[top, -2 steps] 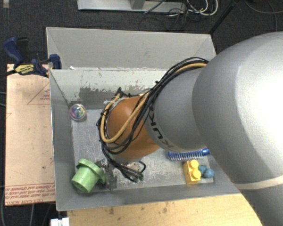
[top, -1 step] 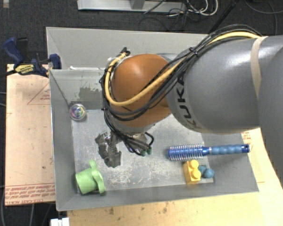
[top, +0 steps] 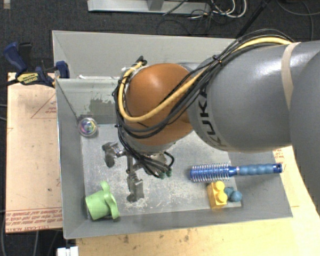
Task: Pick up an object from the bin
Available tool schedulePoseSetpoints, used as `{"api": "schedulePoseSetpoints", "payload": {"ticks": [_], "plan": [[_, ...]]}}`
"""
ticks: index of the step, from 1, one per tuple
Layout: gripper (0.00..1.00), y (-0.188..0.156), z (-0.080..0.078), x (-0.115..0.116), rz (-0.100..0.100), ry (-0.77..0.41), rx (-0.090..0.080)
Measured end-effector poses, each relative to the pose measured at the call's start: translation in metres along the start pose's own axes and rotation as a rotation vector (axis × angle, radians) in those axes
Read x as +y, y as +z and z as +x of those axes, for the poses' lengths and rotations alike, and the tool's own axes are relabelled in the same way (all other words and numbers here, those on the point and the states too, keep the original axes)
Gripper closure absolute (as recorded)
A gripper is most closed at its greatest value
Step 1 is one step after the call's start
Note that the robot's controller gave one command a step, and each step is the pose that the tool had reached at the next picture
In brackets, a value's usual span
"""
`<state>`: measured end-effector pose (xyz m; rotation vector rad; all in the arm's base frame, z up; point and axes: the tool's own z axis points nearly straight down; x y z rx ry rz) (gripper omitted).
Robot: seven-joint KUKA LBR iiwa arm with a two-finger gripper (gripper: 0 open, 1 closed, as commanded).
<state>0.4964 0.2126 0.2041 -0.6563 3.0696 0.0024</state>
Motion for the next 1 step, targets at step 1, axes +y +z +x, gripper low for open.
{"api": "schedulePoseSetpoints", "payload": {"ticks": [1], "plan": [[0.0, 0.1177, 0.0064, 0.011, 0.0, -0.078, 0.0]]}}
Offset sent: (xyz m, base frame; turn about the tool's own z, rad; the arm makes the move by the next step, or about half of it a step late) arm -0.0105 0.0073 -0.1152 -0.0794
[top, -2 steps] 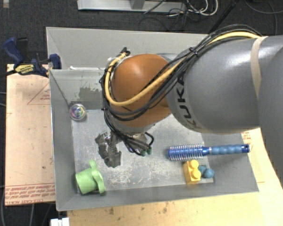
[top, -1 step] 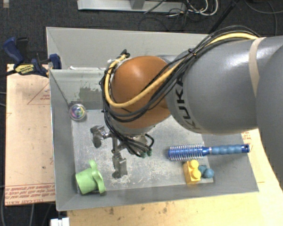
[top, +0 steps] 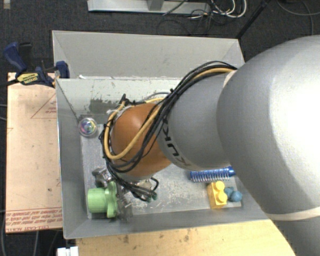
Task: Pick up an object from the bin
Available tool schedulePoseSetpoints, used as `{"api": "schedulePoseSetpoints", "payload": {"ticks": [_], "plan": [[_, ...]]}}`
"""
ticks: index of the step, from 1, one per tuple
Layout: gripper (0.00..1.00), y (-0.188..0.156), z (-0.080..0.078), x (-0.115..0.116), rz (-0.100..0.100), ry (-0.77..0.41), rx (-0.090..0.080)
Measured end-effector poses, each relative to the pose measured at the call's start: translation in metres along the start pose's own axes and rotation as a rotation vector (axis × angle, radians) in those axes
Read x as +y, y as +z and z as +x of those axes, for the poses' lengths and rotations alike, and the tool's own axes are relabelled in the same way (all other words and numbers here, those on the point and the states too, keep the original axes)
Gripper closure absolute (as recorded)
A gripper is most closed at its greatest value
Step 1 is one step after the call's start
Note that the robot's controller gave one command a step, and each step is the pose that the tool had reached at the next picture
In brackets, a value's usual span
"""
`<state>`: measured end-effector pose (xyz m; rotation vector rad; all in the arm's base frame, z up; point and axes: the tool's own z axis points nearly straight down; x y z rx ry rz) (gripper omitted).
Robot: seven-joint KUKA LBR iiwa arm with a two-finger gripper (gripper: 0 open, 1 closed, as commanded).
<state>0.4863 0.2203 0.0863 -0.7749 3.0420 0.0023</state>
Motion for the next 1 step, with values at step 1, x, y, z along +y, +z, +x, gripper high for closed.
{"api": "schedulePoseSetpoints", "payload": {"ticks": [1], "plan": [[1.0, -0.0056, -0.005, -0.0023, 0.003, 0.003, -0.019]]}}
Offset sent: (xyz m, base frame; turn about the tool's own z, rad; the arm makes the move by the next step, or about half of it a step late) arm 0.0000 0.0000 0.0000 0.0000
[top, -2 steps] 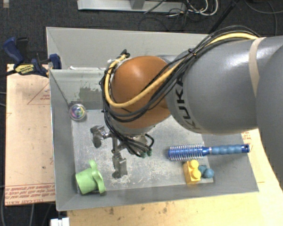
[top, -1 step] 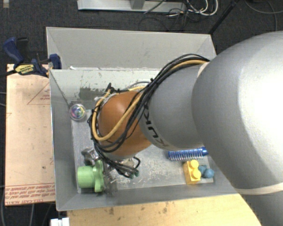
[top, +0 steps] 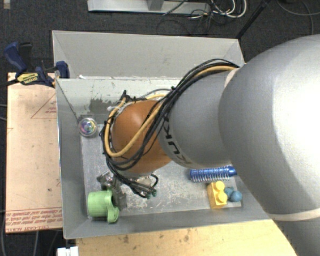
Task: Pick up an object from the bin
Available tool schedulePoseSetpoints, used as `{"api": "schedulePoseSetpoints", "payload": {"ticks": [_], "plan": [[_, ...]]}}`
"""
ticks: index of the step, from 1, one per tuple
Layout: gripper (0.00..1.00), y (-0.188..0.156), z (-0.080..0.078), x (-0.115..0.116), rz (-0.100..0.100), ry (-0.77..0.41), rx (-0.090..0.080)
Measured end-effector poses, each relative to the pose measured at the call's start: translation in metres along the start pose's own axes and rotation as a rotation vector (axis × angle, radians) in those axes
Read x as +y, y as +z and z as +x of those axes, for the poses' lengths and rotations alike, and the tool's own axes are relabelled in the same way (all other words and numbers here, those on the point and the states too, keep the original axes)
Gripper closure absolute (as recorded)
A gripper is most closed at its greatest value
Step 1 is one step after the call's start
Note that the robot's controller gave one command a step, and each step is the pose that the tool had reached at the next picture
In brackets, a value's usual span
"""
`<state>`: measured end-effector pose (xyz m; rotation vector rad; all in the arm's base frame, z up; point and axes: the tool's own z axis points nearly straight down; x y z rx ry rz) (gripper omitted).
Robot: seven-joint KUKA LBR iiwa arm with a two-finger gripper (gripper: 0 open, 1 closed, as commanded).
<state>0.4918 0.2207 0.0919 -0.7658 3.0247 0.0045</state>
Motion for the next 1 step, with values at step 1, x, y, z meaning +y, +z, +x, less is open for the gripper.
{"api": "schedulePoseSetpoints", "payload": {"ticks": [1], "plan": [[1.0, -0.1222, -0.0202, -0.0283, -0.001, 0.012, 0.009]]}}
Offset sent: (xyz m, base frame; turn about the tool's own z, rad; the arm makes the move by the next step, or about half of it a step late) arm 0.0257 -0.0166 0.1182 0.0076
